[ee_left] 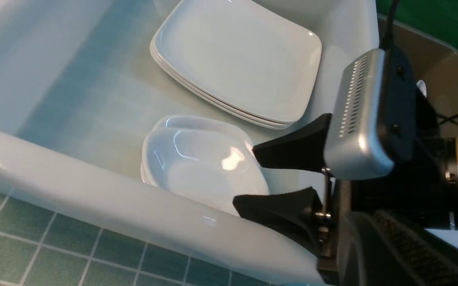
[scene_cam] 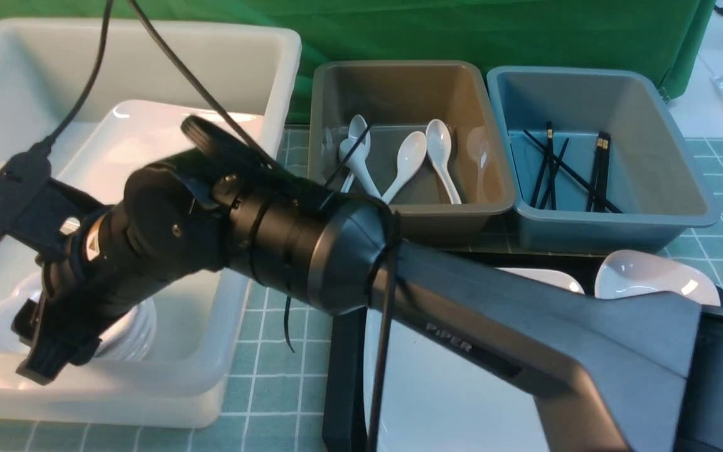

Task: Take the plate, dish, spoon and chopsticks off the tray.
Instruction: Use the right arm to put the small plate into the large storage box on the left, then use the right arm to grab a small plate from the dinner plate, then use the right arm to put the small plate into the large storage box on the left

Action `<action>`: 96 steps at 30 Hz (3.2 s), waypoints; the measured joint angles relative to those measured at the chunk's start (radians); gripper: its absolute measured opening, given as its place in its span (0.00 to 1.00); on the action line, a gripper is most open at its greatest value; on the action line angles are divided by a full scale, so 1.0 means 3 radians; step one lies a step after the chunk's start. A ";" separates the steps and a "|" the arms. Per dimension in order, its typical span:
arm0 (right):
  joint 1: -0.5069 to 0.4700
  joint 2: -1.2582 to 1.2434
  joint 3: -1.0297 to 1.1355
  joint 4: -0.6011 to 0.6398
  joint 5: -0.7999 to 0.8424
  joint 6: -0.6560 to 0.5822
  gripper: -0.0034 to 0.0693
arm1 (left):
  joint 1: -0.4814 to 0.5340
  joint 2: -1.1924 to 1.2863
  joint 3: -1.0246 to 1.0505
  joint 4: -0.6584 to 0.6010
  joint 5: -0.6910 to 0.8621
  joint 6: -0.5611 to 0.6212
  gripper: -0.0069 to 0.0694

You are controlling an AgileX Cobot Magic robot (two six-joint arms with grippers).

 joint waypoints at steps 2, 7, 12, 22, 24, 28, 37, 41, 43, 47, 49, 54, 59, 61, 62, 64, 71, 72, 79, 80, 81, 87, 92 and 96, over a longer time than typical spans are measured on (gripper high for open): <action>0.0004 -0.0178 0.0000 -0.0200 0.0256 0.0141 0.79 | 0.0000 0.0000 0.0000 0.0003 0.0000 0.0003 0.11; 0.0000 -0.0675 -0.0007 -0.1102 0.0993 0.0636 0.62 | 0.0000 0.0000 0.0000 -0.0002 0.0023 0.0218 0.11; -0.0246 -0.1219 0.0082 -0.1915 0.1586 0.1064 0.16 | 0.0000 0.0086 0.0000 -0.0081 0.0069 0.0441 0.11; -0.1618 -0.2688 0.1912 -0.1596 0.1574 0.1169 0.11 | 0.0000 0.0696 0.0000 -0.0647 0.0232 0.1165 0.11; -0.2178 -0.2983 0.2791 -0.1587 0.1421 0.1169 0.21 | 0.0000 0.0846 0.0000 -0.0727 0.0247 0.1285 0.11; -0.2782 -0.3032 0.3885 -0.1575 0.0648 0.1169 0.49 | 0.0000 0.0998 0.0014 -0.0754 0.0235 0.1337 0.11; -0.2926 -0.2429 0.4403 -0.1543 -0.0552 0.1183 0.77 | 0.0000 0.1021 0.0239 -0.0791 0.0056 0.1374 0.11; -0.2926 -0.2204 0.4403 -0.1542 -0.0682 0.1183 0.77 | 0.0000 0.1021 0.0238 -0.0779 0.0034 0.1385 0.11; -0.2926 -0.2125 0.4403 -0.1538 -0.0746 0.1183 0.77 | 0.0000 0.1021 0.0238 -0.0779 0.0032 0.1385 0.11; -0.2899 -0.1965 0.4400 -0.1542 -0.0933 0.1183 0.77 | 0.0000 0.1021 0.0238 -0.0779 0.0030 0.1385 0.11; -0.2888 -0.1933 0.4400 -0.1542 -0.0985 0.1179 0.77 | 0.0000 0.1021 0.0238 -0.0779 0.0030 0.1385 0.11; -0.2881 -0.1871 0.4397 -0.1545 -0.1054 0.1169 0.60 | 0.0000 0.1021 0.0238 -0.0776 0.0028 0.1385 0.11; -0.2840 -0.1925 0.4336 -0.1603 -0.1115 0.1122 0.28 | 0.0000 0.1021 0.0238 -0.0776 0.0028 0.1385 0.11; -0.2798 -0.2018 0.4281 -0.1598 -0.0843 0.1126 0.26 | 0.0000 0.1021 0.0238 -0.0776 0.0028 0.1385 0.11; -0.2760 -0.2085 0.4243 -0.1586 -0.0665 0.1142 0.24 | 0.0000 0.1021 0.0238 -0.0781 0.0032 0.1382 0.11; -0.2673 -0.2259 0.4166 -0.1556 -0.0395 0.1181 0.19 | 0.0000 0.1021 0.0238 -0.0788 0.0032 0.1382 0.11; -0.2099 -0.2999 0.3697 -0.1236 -0.0467 0.1257 0.13 | 0.0000 0.1016 0.0238 -0.0792 0.0029 0.1214 0.11; -0.2031 -0.3025 0.3631 -0.1224 -0.0530 0.1257 0.13 | 0.0000 0.1008 0.0238 -0.0792 0.0029 0.1183 0.11; -0.1044 -0.2646 0.2758 -0.0969 -0.1068 0.1053 0.13 | 0.0000 0.0621 0.0238 -0.0744 -0.0107 0.0917 0.11; -0.0923 -0.2513 0.2622 -0.0953 -0.1132 0.1037 0.13 | 0.0000 0.0554 0.0238 -0.0712 -0.0130 0.0855 0.11; -0.0727 -0.2340 0.2464 -0.0939 -0.1235 0.0993 0.13 | 0.0000 0.0433 0.0238 -0.0664 -0.0147 0.0734 0.11; -0.0239 -0.1577 0.1903 -0.0920 -0.1614 0.0967 0.13 | 0.0000 0.0020 0.0238 -0.0558 -0.0297 0.0481 0.11; 0.0061 -0.0840 0.1477 -0.0920 -0.1800 0.0873 0.13 | 0.0000 -0.0217 0.0238 -0.0374 -0.0361 0.0314 0.11; 0.0203 -0.0547 0.1334 -0.0902 -0.1907 0.0752 0.13 | 0.0000 -0.0231 0.0238 -0.0325 -0.0305 0.0300 0.11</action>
